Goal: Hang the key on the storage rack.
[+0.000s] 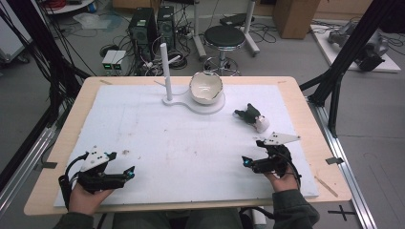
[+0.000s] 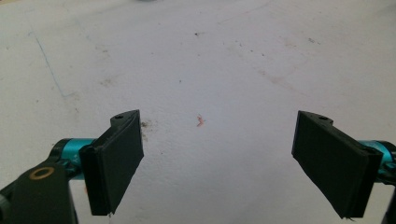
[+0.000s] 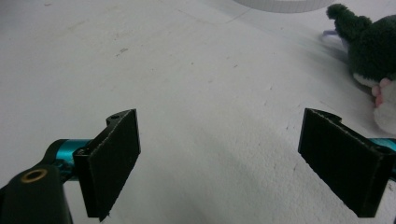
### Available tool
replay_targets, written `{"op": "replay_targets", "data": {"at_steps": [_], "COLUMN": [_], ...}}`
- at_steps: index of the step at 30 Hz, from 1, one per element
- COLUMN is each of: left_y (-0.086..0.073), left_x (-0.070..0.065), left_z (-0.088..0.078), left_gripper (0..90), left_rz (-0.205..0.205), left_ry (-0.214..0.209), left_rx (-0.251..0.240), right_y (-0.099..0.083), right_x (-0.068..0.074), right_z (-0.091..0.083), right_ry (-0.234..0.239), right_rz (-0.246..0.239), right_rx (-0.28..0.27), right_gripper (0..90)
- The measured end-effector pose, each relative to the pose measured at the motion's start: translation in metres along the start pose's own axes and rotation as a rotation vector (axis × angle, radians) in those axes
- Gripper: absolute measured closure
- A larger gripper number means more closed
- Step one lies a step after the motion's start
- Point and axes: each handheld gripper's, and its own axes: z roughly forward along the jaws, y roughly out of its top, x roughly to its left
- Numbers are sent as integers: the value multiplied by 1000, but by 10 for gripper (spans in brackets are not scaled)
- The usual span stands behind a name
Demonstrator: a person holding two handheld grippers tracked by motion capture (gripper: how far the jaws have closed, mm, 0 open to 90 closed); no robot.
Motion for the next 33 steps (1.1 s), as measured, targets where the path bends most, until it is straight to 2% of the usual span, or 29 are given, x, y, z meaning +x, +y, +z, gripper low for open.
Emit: {"op": "replay_targets", "data": {"at_steps": [4,33], "left_y": [0,2], "left_x": [0,-5], "left_z": [1,3], "left_gripper": [168,168], "left_rz": [-4,16], "left_ry": [0,-12], "left_rx": [-2,-4], "right_y": [-1,2], "right_x": [-1,-1], "right_z": [2,-4], "right_ry": [5,-16], "right_rz": [-1,-6], "right_rx": [13,1], "right_gripper": [120,120]}}
